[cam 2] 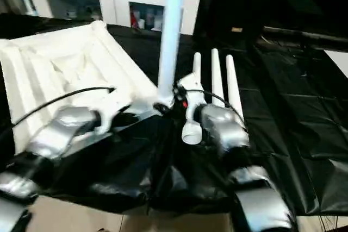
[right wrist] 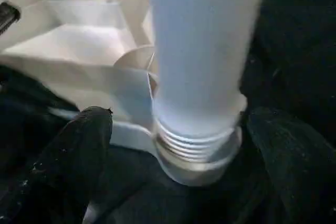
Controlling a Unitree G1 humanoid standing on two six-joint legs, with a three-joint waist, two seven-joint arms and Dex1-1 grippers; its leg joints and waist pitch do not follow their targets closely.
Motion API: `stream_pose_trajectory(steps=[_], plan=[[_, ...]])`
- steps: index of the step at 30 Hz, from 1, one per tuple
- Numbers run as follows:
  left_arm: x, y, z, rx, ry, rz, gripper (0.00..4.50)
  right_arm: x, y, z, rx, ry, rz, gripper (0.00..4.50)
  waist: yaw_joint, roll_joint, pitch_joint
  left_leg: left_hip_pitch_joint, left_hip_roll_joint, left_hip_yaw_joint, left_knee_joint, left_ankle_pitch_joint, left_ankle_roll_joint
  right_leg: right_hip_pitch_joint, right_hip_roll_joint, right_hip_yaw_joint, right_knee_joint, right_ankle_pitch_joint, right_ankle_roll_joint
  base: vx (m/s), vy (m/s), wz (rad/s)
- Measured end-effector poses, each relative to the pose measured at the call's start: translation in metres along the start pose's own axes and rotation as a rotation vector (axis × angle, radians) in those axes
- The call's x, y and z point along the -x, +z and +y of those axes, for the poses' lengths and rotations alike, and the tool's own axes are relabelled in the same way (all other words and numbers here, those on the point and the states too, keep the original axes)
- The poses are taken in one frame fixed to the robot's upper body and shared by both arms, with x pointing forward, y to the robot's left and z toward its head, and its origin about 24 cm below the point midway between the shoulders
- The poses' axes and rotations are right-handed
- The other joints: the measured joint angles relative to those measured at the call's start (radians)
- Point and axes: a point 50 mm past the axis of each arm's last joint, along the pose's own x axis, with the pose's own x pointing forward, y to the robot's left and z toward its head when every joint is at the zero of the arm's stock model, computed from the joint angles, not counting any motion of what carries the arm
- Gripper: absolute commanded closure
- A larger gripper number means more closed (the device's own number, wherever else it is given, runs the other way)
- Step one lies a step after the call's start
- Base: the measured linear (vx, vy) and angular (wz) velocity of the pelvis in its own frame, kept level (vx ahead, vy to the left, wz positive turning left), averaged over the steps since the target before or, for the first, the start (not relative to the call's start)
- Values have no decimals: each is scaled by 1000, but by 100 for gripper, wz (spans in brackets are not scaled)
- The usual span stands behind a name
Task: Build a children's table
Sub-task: Rotate table base
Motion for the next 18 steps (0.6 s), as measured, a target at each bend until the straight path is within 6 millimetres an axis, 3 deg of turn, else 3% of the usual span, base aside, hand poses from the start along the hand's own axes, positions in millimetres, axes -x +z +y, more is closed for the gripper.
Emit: stream_pose_trajectory(steps=[5,18], plan=[[21,-11,-8,-32,-106,-21,450,10,-2,2,42,111,23,5,3,1,3,0,1,1,1,-2,-4,0,0,0,1,0,0,0,0,0],[34,-15,-17,-44,-207,-16,450,17,-6,22,118,361,29,5,7,-7,7,-4,2,2,9,0,2,0,0,0,5,0,0,0,0,0]])
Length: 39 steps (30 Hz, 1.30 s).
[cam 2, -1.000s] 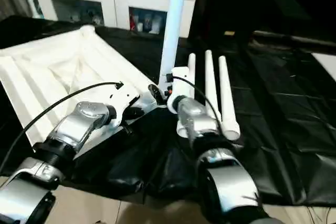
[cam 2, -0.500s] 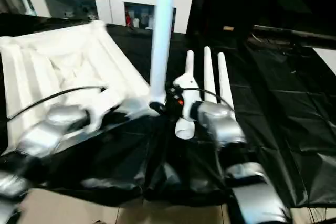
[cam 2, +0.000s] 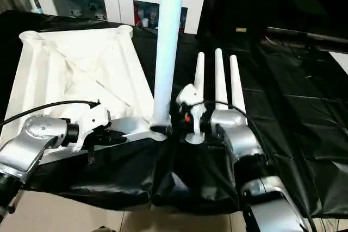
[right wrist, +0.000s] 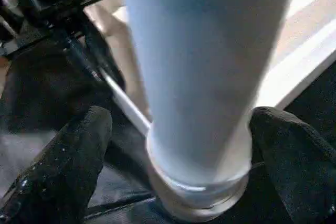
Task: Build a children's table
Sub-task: Rotate table base
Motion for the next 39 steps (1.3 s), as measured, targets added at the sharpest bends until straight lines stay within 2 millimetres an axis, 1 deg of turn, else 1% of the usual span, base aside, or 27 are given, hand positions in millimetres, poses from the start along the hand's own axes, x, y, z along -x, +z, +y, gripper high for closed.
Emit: stream_pose_trajectory(steps=[5,6,7,12,13,15,19,22,23,24,27,28,39], plan=[[0,0,0,1,-3,1,450,1,-5,0,16,3,20,5,0,-1,0,0,0,0,1,0,0,0,0,0,1,0,0,0,0,0],[0,0,0,1,-3,1,450,0,-5,0,17,5,23,21,0,-1,0,0,0,0,1,0,0,0,0,0,1,0,0,0,0,0],[0,0,0,1,-3,1,450,0,-6,0,18,3,25,21,0,-1,0,0,0,0,1,0,0,0,0,0,1,0,0,0,0,0],[0,0,0,1,-3,2,450,0,-10,-2,30,-11,34,68,0,-1,0,-1,1,0,3,0,1,0,0,0,2,0,0,0,0,0],[0,0,0,1,-3,2,450,-2,-10,-2,30,-14,33,85,0,-1,0,-1,1,0,4,0,1,0,0,0,3,0,0,0,0,0],[0,0,0,1,-2,4,450,-5,-9,-2,25,-17,27,85,-1,-1,0,-1,1,0,6,-1,1,0,0,0,5,0,0,0,0,0],[0,0,0,1,-5,5,450,-9,-4,-3,43,-14,12,122,0,-2,0,-1,2,0,11,-1,1,-1,0,0,9,0,0,0,0,0],[0,-1,-1,2,-12,8,450,-9,-5,-3,41,-17,12,134,0,-2,0,-1,3,0,14,-1,1,-1,0,0,12,0,0,0,0,0],[0,-1,-1,3,-12,8,450,-9,-6,-3,40,-16,12,155,-1,-2,0,-2,3,0,15,-2,0,-1,0,0,13,0,0,0,0,0],[0,-1,-1,3,-12,9,450,-9,-6,-3,39,-16,12,163,-1,-2,0,-1,3,0,16,-3,-3,-1,0,0,14,0,0,0,0,0],[0,-2,-1,7,-12,11,450,-10,-7,-2,41,-15,6,170,-1,-2,0,-1,4,0,17,-4,-4,-1,0,0,15,0,0,0,0,0],[0,-2,-1,7,-12,12,450,-10,-8,-2,43,-14,4,180,-2,-2,0,-1,4,0,17,-4,-4,-1,0,0,16,0,0,0,0,0],[1,-2,-1,9,-12,15,450,-12,-9,-3,42,-14,-2,185,-2,-4,-1,-1,4,0,18,-4,-4,-1,0,0,16,0,0,0,0,0]])
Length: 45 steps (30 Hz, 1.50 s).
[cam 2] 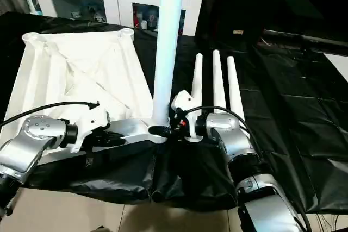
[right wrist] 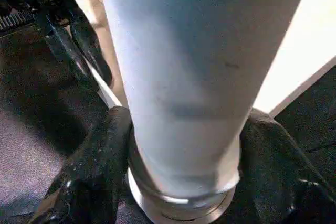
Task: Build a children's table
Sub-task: Rotate table base
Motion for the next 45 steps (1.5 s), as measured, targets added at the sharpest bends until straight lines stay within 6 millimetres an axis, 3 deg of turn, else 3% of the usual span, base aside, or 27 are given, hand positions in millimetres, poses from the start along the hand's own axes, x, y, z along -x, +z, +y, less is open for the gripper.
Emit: stream_pose_trajectory(steps=[5,11,19,22,45], plan=[[-4,0,2,32,39,-3,450,-7,-4,-1,-77,-81,-36,185,-4,-1,-1,2,0,0,1,0,0,1,0,0,2,1,-1,0,0,0],[-24,8,9,105,145,-7,450,-21,-9,-5,-215,-330,-81,186,-5,0,-1,10,0,0,1,1,-3,2,0,2,8,2,-3,0,0,0],[-73,36,17,249,303,2,450,-38,-1,-23,-326,-737,-24,186,3,6,-2,12,-1,0,0,1,-4,5,0,4,9,2,-2,0,0,0],[-80,39,17,261,327,4,450,-42,1,-25,-358,-810,-17,186,3,7,-3,12,-1,0,0,1,-4,6,0,4,9,0,2,0,0,0],[-73,36,19,254,345,20,450,-50,5,-25,-421,-824,-20,186,-4,2,-6,12,-1,0,-4,1,-4,5,0,3,4,-1,4,0,0,0]])
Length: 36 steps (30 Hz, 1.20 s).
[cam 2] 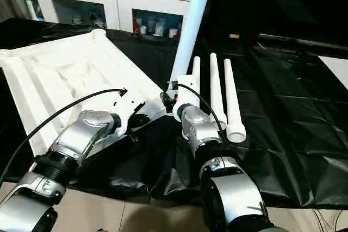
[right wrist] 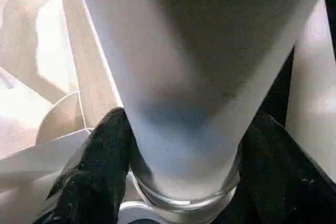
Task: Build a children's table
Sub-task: Rotate table base
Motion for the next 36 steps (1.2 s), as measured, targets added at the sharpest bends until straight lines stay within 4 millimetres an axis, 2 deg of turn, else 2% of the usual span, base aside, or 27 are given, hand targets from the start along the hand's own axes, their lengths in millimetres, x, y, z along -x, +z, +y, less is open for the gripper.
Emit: stream_pose_trajectory(steps=[4,6,8,10,13,14,18,19,30,36], plan=[[1,0,1,-1,-4,0,450,0,1,-1,1,15,-2,186,-1,0,0,0,0,0,-3,0,0,0,0,0,-3,0,0,0,0,0],[1,0,1,-1,-4,0,450,0,1,-1,1,18,-3,130,-1,0,0,0,0,0,-5,0,0,0,0,0,-4,0,0,0,0,0],[2,0,2,-1,-2,1,450,0,2,-1,-2,36,-4,130,-2,0,0,1,0,0,-5,0,0,0,0,0,-4,0,0,0,0,0],[3,-1,3,-2,2,2,450,0,0,0,-6,52,7,99,-5,0,0,2,0,0,-6,0,0,-1,0,0,-4,0,0,0,0,0],[4,-1,4,-6,7,1,450,0,-2,1,-9,77,21,88,-9,1,1,1,0,0,-9,0,0,-2,0,-1,-5,1,0,0,0,0],[4,-1,5,-7,7,1,450,0,-2,1,-9,78,20,60,-9,1,1,1,0,0,-9,0,0,-2,0,-1,-5,1,0,0,0,0],[4,0,5,-11,4,-4,450,1,-2,2,-10,95,17,43,-9,2,1,1,0,0,-10,0,0,-2,0,-1,-5,1,0,0,0,0],[5,0,5,-13,1,-5,450,1,-1,1,-10,96,16,15,-9,2,1,1,0,0,-10,0,0,-2,0,-1,-5,1,-1,0,0,0],[6,2,5,-26,-5,-12,450,2,0,-1,30,114,6,15,-9,4,3,-1,0,0,-12,0,0,-3,1,-1,-8,3,-5,0,0,0],[14,-2,7,-69,-32,-24,450,5,2,-8,86,167,-4,15,-10,5,4,-1,0,1,-17,0,0,-5,2,-2,-11,2,-4,0,0,0]])
